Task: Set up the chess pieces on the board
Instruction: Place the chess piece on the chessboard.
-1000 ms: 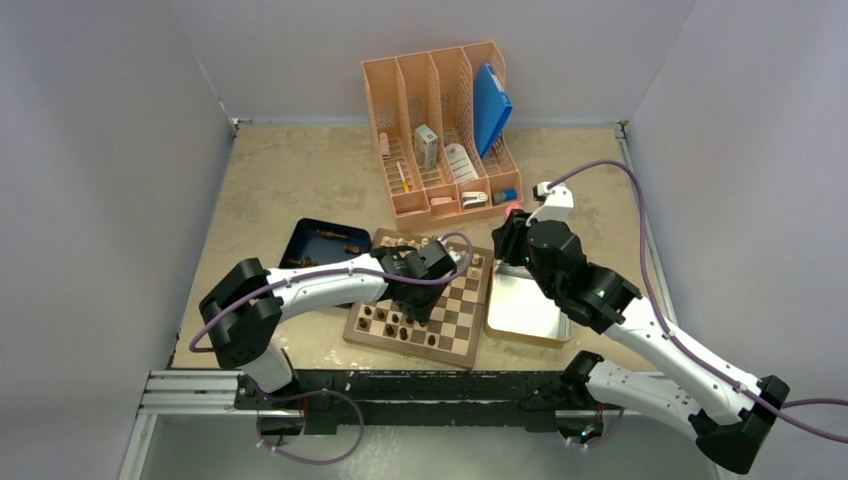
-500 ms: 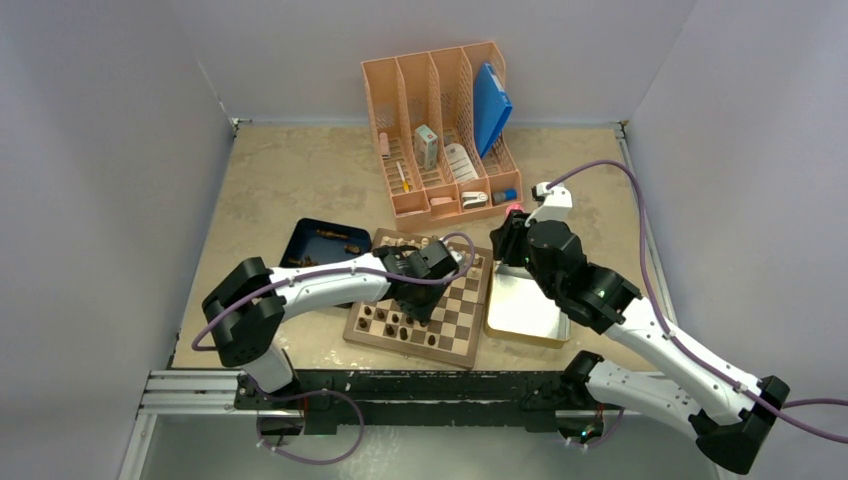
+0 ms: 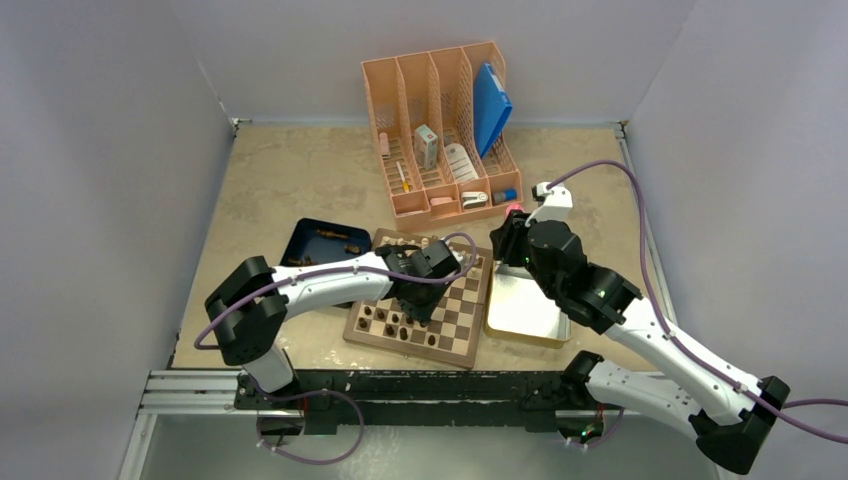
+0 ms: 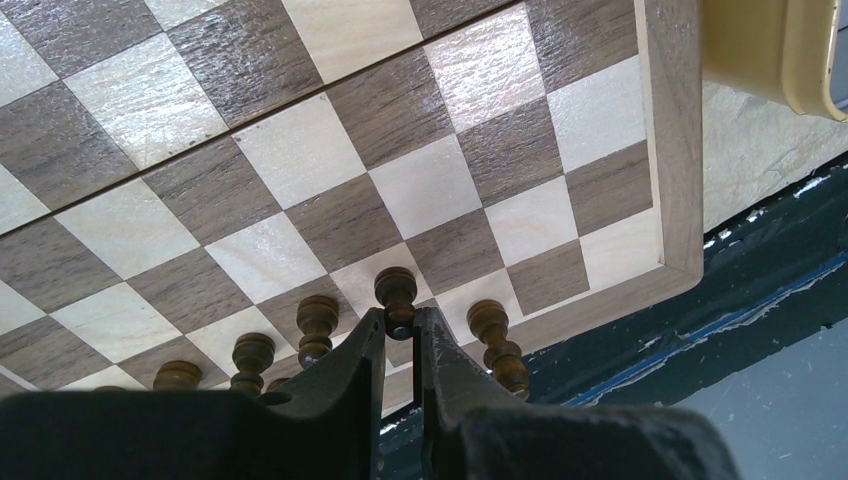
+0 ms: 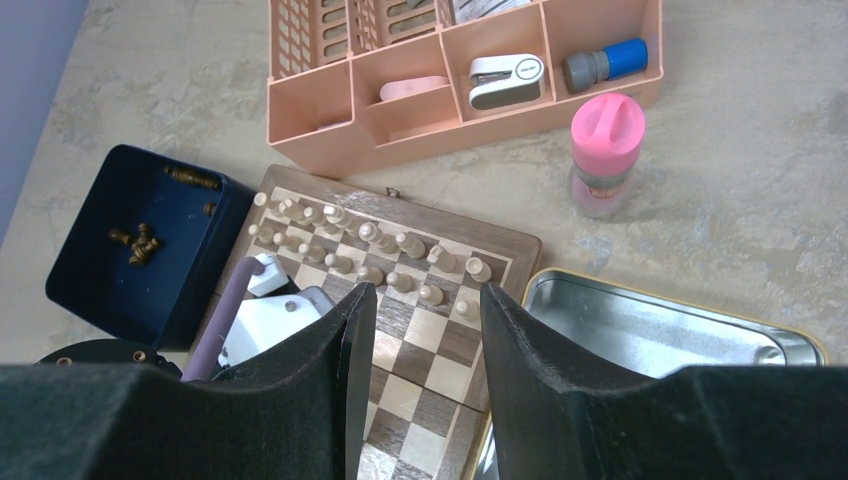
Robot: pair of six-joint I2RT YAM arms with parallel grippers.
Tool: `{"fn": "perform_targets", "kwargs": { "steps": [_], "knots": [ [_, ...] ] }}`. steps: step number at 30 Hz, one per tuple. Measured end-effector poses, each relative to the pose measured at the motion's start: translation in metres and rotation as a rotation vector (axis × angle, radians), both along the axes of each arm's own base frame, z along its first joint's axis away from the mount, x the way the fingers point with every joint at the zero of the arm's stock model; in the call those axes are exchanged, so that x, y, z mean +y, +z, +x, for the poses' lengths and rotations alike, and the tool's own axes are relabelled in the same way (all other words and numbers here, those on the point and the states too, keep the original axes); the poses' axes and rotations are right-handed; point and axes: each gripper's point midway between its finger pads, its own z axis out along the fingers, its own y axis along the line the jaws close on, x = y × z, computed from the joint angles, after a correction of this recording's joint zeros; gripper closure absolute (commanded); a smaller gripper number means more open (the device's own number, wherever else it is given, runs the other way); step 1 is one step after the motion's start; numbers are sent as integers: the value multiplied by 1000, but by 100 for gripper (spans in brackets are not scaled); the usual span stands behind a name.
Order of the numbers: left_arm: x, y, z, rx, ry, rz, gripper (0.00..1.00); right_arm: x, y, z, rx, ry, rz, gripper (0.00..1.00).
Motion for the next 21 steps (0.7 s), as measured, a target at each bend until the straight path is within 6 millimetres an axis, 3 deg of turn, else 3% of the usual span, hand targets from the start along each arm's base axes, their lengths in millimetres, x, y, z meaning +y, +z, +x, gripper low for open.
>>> {"fn": "perform_targets", "kwargs": {
  "steps": [21],
  "knots": [
    [1, -1, 1, -3, 25, 13, 89, 0, 6, -2, -13, 9, 22, 54]
  ]
}}
